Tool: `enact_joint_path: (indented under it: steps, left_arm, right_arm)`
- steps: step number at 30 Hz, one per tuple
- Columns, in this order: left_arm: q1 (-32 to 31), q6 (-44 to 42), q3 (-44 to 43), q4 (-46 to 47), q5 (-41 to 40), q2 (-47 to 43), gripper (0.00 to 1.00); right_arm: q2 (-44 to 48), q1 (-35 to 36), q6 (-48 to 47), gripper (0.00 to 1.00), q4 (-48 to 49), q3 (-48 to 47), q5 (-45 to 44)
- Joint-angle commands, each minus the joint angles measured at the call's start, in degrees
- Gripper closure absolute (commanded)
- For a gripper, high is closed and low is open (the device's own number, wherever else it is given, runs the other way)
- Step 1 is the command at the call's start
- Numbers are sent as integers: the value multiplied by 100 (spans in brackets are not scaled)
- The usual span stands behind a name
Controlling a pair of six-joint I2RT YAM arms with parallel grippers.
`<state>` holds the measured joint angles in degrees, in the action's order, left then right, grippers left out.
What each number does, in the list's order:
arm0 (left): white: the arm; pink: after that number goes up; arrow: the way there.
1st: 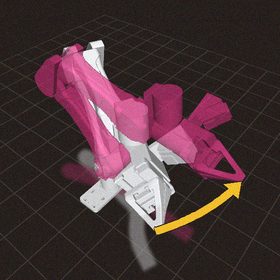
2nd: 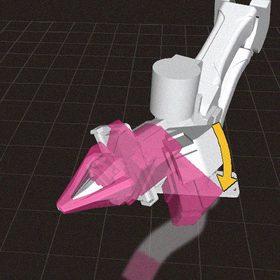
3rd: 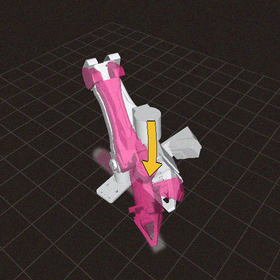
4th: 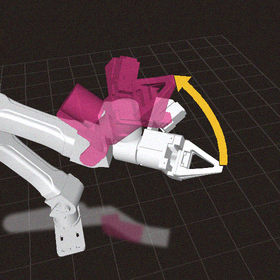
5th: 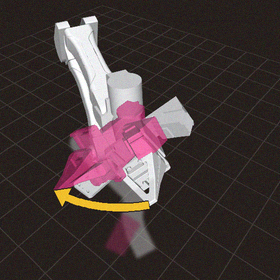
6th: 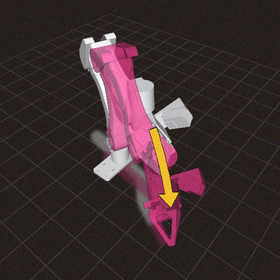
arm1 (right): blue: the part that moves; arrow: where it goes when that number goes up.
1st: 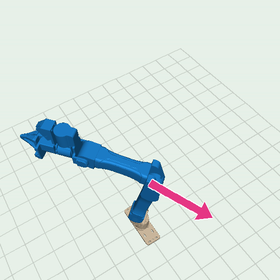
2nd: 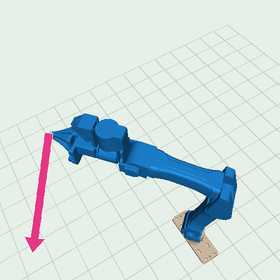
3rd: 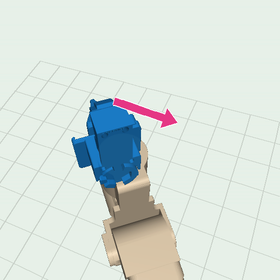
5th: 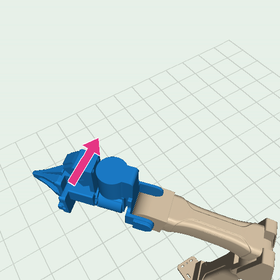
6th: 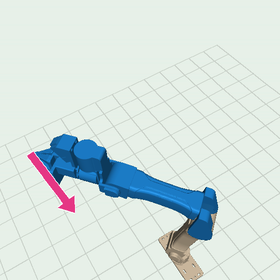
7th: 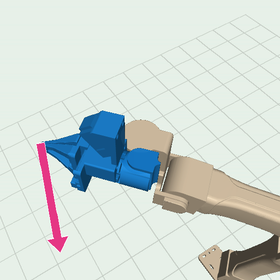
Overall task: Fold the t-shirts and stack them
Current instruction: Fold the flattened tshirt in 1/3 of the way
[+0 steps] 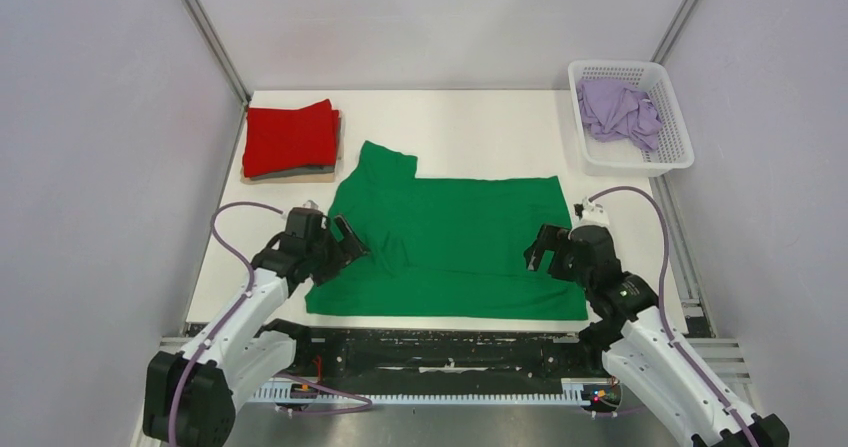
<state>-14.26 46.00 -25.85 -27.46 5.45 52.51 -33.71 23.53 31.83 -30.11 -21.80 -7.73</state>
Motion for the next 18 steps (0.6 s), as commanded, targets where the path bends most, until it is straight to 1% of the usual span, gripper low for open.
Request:
enact_joint_path:
  steps: [1,5,7,8,10,12,13,14,15,16,18]
  left_arm:
    - [11,-153,-652,-60,-164,-257,0]
    - [6,-182,-988,-1,-28,-142,0]
    - [6,-259,-1094,54,153,74,0]
    - [2,-280,-1107,102,181,161,0]
    - [7,-284,-1077,191,152,302,0]
    - [3,-246,-951,382,186,374,0]
    - [10,-232,-877,532,258,399,0]
    - [2,-225,-786,688,404,422,0]
    - [2,-218,-720,829,498,458,0]
    - [2,-195,-645,919,572,498,0]
    - [3,-179,-541,1090,603,598,0]
  right_arm:
    - [-90,19,-322,2,656,-368,-335]
    - [-258,20,-484,2,1230,-277,-90]
    - [-415,20,-710,2,1739,-160,389]
    - [-523,18,-850,2,1990,-104,734]
    - [-820,20,-1059,2,2603,-46,1770]
    - [-1195,26,-822,2,3541,89,3012]
    - [-1454,48,-525,2,4200,207,3610]
    - [-1698,112,-272,2,4717,270,3906]
    - [-1917,279,-120,2,5106,250,4012]
    - [-2164,499,-146,2,5239,153,3960]
    - [-2625,986,-283,2,5184,-184,3662]
